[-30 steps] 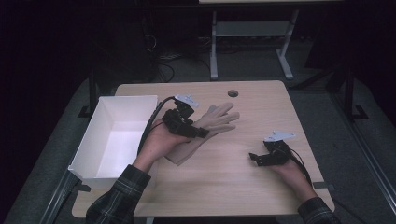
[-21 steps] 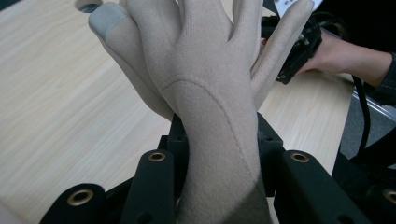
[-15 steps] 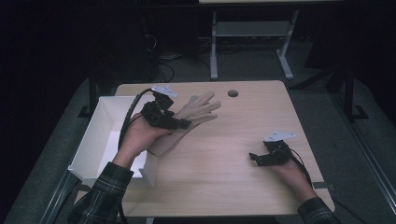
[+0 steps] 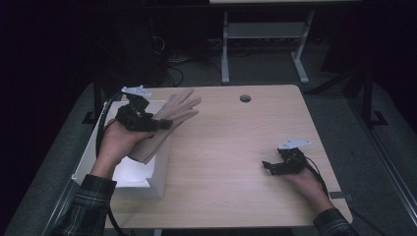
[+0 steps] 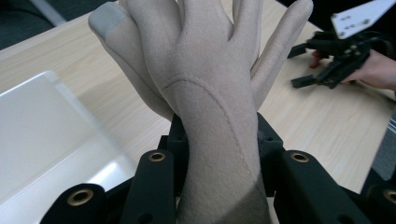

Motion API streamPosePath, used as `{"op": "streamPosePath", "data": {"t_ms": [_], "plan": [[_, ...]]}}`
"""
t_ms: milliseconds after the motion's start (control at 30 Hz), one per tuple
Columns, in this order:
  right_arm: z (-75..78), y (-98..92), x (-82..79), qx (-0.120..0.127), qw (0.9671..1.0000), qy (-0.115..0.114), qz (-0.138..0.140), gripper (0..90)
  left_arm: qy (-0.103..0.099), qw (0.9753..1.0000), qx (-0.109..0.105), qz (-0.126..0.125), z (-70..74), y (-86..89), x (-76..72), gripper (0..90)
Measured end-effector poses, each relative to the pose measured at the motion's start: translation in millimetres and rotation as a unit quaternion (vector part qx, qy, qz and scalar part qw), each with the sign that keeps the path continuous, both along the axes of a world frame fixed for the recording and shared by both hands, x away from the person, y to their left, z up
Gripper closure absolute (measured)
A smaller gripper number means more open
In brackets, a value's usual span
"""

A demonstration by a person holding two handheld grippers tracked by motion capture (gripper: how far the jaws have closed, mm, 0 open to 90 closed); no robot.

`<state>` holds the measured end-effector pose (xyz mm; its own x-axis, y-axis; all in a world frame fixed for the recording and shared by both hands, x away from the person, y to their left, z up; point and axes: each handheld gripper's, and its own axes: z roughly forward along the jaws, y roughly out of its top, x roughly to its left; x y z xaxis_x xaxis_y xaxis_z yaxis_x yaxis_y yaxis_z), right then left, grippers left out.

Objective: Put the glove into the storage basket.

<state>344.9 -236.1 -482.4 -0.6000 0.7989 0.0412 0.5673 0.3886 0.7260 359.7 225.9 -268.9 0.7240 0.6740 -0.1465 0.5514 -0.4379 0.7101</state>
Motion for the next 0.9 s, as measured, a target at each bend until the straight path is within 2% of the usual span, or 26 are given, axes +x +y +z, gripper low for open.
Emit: {"op": "streamPosePath", "data": {"t_ms": [67, 267, 367, 533, 700, 900], "plan": [[0.0, -0.1, 0.1, 0.000, 1.0000, 0.000, 0.000, 15.1, 0.001, 0.9999, -0.006, 0.011, -0.5, 10.6, -0.9, 67.0], [0.0, 0.0, 0.0, 0.000, 1.0000, 0.000, 0.000, 15.1, 0.000, 0.9990, -0.007, 0.043, -6.8, 38.4, -3.0, 67.0], [0.0, 0.0, 0.0, 0.000, 1.0000, 0.000, 0.000, 15.1, 0.001, 0.9980, -0.010, 0.063, -13.1, 49.8, -4.7, 67.0], [0.0, 0.0, 0.0, 0.000, 1.0000, 0.000, 0.000, 15.1, 0.006, 0.9958, -0.005, 0.091, -27.5, 69.8, -5.5, 67.0], [0.0, 0.0, 0.0, 0.000, 1.0000, 0.000, 0.001, 15.1, 0.011, 0.9938, 0.006, 0.111, -45.3, 82.6, -4.0, 67.0], [0.0, 0.0, 0.0, 0.000, 1.0000, 0.000, 0.000, 15.1, 0.020, 0.9916, 0.016, 0.127, -65.7, 88.6, 0.1, 66.9]]}}
